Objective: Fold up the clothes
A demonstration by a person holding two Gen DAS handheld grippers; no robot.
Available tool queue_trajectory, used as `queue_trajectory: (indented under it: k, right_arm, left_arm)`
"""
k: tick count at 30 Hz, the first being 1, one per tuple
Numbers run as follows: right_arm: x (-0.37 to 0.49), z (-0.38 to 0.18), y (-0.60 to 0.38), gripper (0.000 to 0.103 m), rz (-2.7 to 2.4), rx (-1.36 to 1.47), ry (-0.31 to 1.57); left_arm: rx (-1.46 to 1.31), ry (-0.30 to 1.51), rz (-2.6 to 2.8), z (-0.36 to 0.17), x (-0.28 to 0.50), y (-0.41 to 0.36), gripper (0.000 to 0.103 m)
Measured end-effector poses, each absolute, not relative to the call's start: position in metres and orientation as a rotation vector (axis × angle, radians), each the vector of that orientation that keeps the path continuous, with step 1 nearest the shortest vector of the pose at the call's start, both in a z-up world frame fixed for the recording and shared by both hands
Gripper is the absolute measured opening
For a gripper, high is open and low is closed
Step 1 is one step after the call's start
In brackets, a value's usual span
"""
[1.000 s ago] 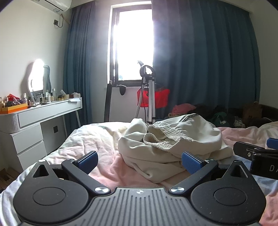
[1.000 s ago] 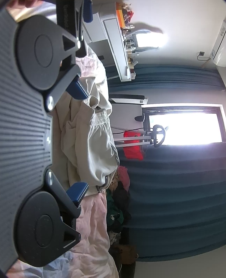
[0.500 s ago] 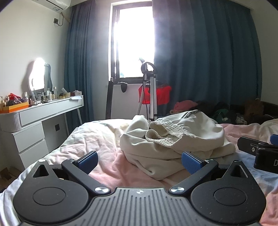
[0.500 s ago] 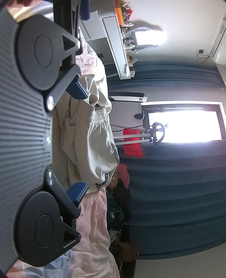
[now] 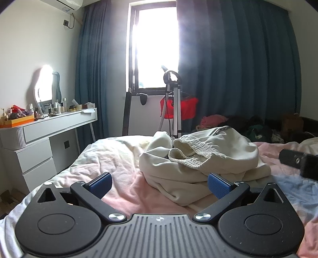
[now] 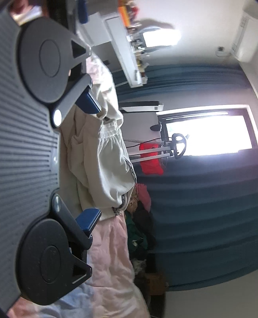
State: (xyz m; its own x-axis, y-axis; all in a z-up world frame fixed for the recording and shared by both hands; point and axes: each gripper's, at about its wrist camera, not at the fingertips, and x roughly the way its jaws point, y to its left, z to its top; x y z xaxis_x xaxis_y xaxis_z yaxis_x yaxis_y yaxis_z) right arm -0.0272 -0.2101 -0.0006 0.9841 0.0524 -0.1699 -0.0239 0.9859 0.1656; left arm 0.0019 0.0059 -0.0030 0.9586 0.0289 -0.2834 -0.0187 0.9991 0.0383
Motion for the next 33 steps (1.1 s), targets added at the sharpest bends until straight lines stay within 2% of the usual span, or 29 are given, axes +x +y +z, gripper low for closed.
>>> queue_trajectory:
  k: [5, 12, 13, 15, 16, 17, 19, 23, 27, 28, 29, 30, 33]
  right_arm:
    - [-0.032, 0.006, -0.2, 0.103, 0.05, 0.13, 0.139]
    - [0.016, 0.021, -0.171, 0.102, 0.186, 0.02, 0.174]
    - [0.028, 0.025, -0.166, 0.099, 0.198, 0.008, 0.183]
    - [0.062, 0.03, -0.153, 0.084, 0.222, -0.023, 0.229]
    - [0.081, 0.033, -0.146, 0.074, 0.234, -0.039, 0.254]
    - [0.101, 0.037, -0.138, 0.069, 0.241, -0.058, 0.273]
    - [0.143, 0.039, -0.122, 0.069, 0.246, -0.113, 0.311]
    - [0.218, 0.025, -0.085, 0.06, 0.233, -0.29, 0.419]
    - [0.283, 0.005, -0.053, 0.059, 0.215, -0.453, 0.539]
    - [0.292, -0.002, -0.048, 0.056, 0.207, -0.486, 0.562]
    - [0.3, -0.009, -0.044, 0.047, 0.198, -0.521, 0.58]
    - [0.307, -0.016, -0.041, 0.042, 0.184, -0.56, 0.593]
    - [0.316, -0.023, -0.036, 0.03, 0.153, -0.626, 0.579]
  left_arm:
    - [0.04, 0.297, 0.043, 0.003, 0.001, 0.011, 0.103]
    - [-0.016, 0.328, 0.088, 0.013, 0.013, 0.037, 0.103]
    - [-0.028, 0.335, 0.091, 0.014, 0.016, 0.042, 0.103]
    - [-0.039, 0.348, 0.096, 0.015, 0.021, 0.049, 0.103]
    - [-0.052, 0.355, 0.102, 0.016, 0.024, 0.053, 0.103]
    - [-0.064, 0.347, 0.107, 0.015, 0.025, 0.055, 0.103]
    - [-0.068, 0.33, 0.121, 0.013, 0.027, 0.059, 0.103]
    - [-0.054, 0.344, 0.128, -0.002, 0.039, 0.064, 0.103]
    - [-0.109, 0.437, 0.085, -0.028, 0.062, 0.071, 0.103]
    - [-0.131, 0.47, 0.068, -0.036, 0.068, 0.074, 0.103]
    - [-0.143, 0.496, 0.064, -0.042, 0.073, 0.075, 0.103]
    - [-0.155, 0.521, 0.06, -0.047, 0.078, 0.077, 0.103]
    - [-0.175, 0.554, 0.038, -0.059, 0.085, 0.078, 0.103]
